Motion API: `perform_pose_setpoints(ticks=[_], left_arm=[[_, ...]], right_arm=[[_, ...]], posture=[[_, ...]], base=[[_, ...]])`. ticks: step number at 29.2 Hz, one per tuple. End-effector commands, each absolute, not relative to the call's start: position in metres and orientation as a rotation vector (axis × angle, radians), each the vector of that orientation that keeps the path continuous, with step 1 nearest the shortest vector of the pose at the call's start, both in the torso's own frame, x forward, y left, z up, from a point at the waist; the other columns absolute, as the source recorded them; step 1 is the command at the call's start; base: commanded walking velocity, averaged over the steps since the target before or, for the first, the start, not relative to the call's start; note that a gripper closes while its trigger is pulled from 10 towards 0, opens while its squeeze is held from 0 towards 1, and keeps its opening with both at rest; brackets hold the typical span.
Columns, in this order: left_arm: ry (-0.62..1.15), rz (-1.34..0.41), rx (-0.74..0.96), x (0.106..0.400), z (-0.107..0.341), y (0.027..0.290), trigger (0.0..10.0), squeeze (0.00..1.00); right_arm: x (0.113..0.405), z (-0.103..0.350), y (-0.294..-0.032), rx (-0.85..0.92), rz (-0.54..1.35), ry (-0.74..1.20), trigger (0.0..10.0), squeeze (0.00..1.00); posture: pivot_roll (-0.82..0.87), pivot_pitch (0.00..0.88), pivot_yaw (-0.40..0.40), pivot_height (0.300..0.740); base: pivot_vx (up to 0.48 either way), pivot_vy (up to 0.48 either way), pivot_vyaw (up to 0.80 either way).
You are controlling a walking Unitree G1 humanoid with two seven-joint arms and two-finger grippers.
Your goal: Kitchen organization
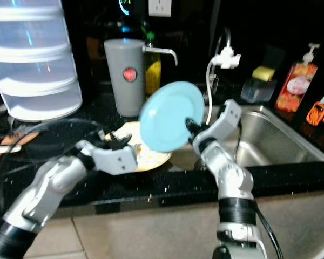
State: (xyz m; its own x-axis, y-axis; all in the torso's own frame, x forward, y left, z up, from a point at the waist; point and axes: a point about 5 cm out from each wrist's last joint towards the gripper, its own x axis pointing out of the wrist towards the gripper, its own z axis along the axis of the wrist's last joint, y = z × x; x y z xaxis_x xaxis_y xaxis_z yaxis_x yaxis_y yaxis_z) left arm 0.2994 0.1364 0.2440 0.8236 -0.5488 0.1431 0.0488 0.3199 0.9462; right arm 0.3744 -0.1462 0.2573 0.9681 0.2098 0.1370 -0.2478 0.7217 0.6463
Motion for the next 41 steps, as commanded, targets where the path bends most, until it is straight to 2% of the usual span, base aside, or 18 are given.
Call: perform_pose_setpoints(ticks=[1,5,7,13,15,17,18,19,20,21,23,26,29,32,34,38,41], left_arm=[[-0.471,-0.458,1.153,0.296,0.238,0.13,10.0,0.0],[-0.475,-0.452,1.048,0.287,0.239,0.124,10.0,0.0],[-0.499,-0.381,0.952,0.287,0.249,0.125,10.0,0.0],[-0.516,-0.342,0.925,0.29,0.257,0.127,10.0,0.0],[-0.522,-0.336,0.922,0.291,0.262,0.127,10.0,0.0],[-0.522,-0.336,0.922,0.291,0.262,0.127,10.0,0.0],[-0.526,-0.328,0.914,0.291,0.266,0.126,10.0,0.0],[-0.526,-0.328,0.914,0.291,0.266,0.126,10.0,0.0],[-0.54,-0.311,0.899,0.291,0.273,0.127,10.0,0.0],[-0.54,-0.311,0.899,0.291,0.273,0.127,10.0,0.0],[-0.571,-0.269,0.88,0.29,0.286,0.128,10.0,0.0],[-0.594,-0.231,0.871,0.291,0.296,0.13,10.0,0.0],[-0.594,-0.231,0.871,0.291,0.296,0.13,10.0,0.0],[-0.599,-0.222,0.873,0.291,0.302,0.131,10.0,0.0],[-0.592,-0.226,0.88,0.29,0.301,0.132,10.0,0.0],[-0.584,-0.223,0.879,0.289,0.3,0.133,10.0,0.0],[-0.496,-0.169,0.818,0.292,0.291,0.14,10.0,0.0]], right_arm=[[0.376,0.261,-0.152,0.744,0.23,-0.079,10.0,0.0],[0.377,0.261,-0.161,0.716,0.191,-0.094,10.0,0.0],[0.381,0.261,-0.172,0.651,0.136,-0.123,10.0,0.0],[0.388,0.27,-0.178,0.645,0.118,-0.176,10.0,0.0],[0.398,0.271,-0.192,0.676,0.024,-0.183,10.0,0.0],[0.398,0.271,-0.192,0.676,0.024,-0.183,10.0,0.0],[0.403,0.266,-0.203,0.677,-0.057,-0.156,10.0,0.0],[0.403,0.266,-0.203,0.677,-0.057,-0.156,10.0,0.0],[0.406,0.259,-0.217,0.694,-0.147,-0.125,10.0,0.0],[0.406,0.259,-0.217,0.694,-0.147,-0.125,10.0,0.0],[0.407,0.252,-0.239,0.738,-0.263,-0.106,10.0,0.0],[0.405,0.251,-0.254,0.723,-0.35,-0.112,10.0,0.0],[0.405,0.251,-0.254,0.723,-0.35,-0.112,10.0,0.0],[0.405,0.25,-0.261,0.468,-0.43,-0.093,10.0,0.0],[0.408,0.251,-0.254,0.4,-0.381,-0.084,10.0,0.0],[0.411,0.253,-0.246,0.389,-0.327,-0.083,10.0,0.0],[0.418,0.269,-0.226,0.457,-0.167,-0.141,10.0,0.0]], posture=[[0.11,0.062,-0.069,0.74],[0.11,0.062,-0.072,0.74],[0.12,0.064,-0.073,0.74],[0.13,0.071,-0.079,0.74],[0.14,0.079,-0.08,0.74],[0.14,0.079,-0.08,0.74],[0.14,0.079,-0.08,0.74],[0.14,0.079,-0.08,0.74],[0.15,0.096,-0.086,0.74],[0.15,0.096,-0.086,0.74],[0.18,0.113,-0.092,0.74],[0.19,0.123,-0.09,0.74],[0.19,0.123,-0.09,0.74],[0.2,0.135,-0.087,0.74],[0.21,0.144,-0.087,0.74],[0.22,0.149,-0.091,0.74],[0.22,0.138,-0.1,0.74]], base=[[0.0,0.0,0.0],[0.0,0.0,0.0],[0.0,0.0,0.0],[0.0,0.0,0.0],[0.0,0.0,0.0],[0.0,0.0,0.0],[0.0,0.0,0.0],[0.0,0.0,0.0],[0.0,0.0,0.0],[0.0,0.0,0.0],[0.0,0.0,0.0],[0.0,0.0,0.0],[0.0,0.0,0.0],[0.0,0.0,0.0],[0.0,0.0,0.0],[0.0,0.0,0.0],[0.0,0.0,0.0]])
